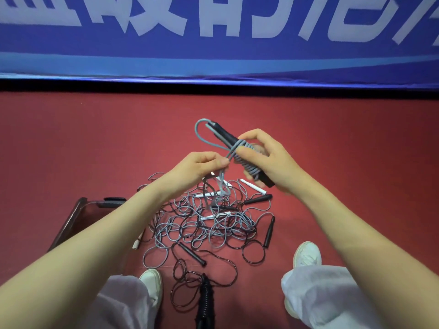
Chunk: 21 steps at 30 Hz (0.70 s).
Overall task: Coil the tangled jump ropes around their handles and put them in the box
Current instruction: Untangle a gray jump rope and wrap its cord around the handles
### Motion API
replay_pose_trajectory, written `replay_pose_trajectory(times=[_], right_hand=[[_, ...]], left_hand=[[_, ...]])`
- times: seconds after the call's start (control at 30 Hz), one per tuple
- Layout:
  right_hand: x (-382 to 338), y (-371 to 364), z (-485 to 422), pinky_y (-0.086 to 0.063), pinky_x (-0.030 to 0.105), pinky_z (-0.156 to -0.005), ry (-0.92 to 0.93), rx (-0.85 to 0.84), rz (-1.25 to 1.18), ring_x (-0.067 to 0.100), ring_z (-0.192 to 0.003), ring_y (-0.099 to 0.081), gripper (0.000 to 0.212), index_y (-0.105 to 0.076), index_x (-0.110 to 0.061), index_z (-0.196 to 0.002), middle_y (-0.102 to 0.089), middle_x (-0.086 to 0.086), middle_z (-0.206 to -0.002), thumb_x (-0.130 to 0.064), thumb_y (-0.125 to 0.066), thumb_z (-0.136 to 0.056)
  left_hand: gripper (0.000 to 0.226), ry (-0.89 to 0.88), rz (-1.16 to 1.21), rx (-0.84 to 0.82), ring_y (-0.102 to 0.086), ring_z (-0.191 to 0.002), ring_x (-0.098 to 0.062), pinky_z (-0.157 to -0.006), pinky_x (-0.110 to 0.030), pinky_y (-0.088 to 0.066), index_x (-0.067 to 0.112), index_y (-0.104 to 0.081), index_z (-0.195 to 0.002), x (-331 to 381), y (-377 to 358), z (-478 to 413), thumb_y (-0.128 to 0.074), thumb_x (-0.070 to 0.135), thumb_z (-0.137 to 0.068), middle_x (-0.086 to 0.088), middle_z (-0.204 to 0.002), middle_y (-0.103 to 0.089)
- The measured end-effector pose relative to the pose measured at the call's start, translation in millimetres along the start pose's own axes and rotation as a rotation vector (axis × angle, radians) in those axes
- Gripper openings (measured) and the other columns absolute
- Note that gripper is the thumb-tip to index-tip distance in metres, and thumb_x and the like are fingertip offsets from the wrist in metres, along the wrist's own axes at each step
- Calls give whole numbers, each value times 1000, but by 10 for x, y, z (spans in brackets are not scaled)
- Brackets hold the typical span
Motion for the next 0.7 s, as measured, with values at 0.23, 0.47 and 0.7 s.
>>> replay_pose_trajectory(times=[0.23,0.47,0.7], right_hand=[[198,-122,-11,-34,18,-31,-198,-28,-328,18,-41,-51,50,-51,-5,-106,-60,10,-70,-50,-53,-85],[390,-154,112,-34,16,-30,-375,-40,-354,15,-41,-51,42,-59,-10,-97,-62,9,-68,-50,-45,-95],[460,-190,95,-34,17,-32,-436,-73,-289,15,-40,-48,50,-57,-14,-94,-56,8,-63,-63,-50,-85]], left_hand=[[18,-128,56,-111,-58,-77,-17,-76,-38,-46,9,-53,-94,181,-157,28,-49,26,-94,2,-77,-65],[23,-139,12,-46,-35,-61,-7,-56,-18,-31,18,-60,-119,110,-99,1,-47,17,-99,5,-63,-41],[37,-191,-176,18,-35,-62,-9,-56,-18,-32,41,-47,-130,79,-127,26,-44,17,-102,1,-66,-37]])
Point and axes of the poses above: each hand's wrist, its own z-axis away from the middle knuckle, its own y-axis out of the back of the hand, x = y × z, the point moved 10 cm from there along -z, towards the middle knuckle
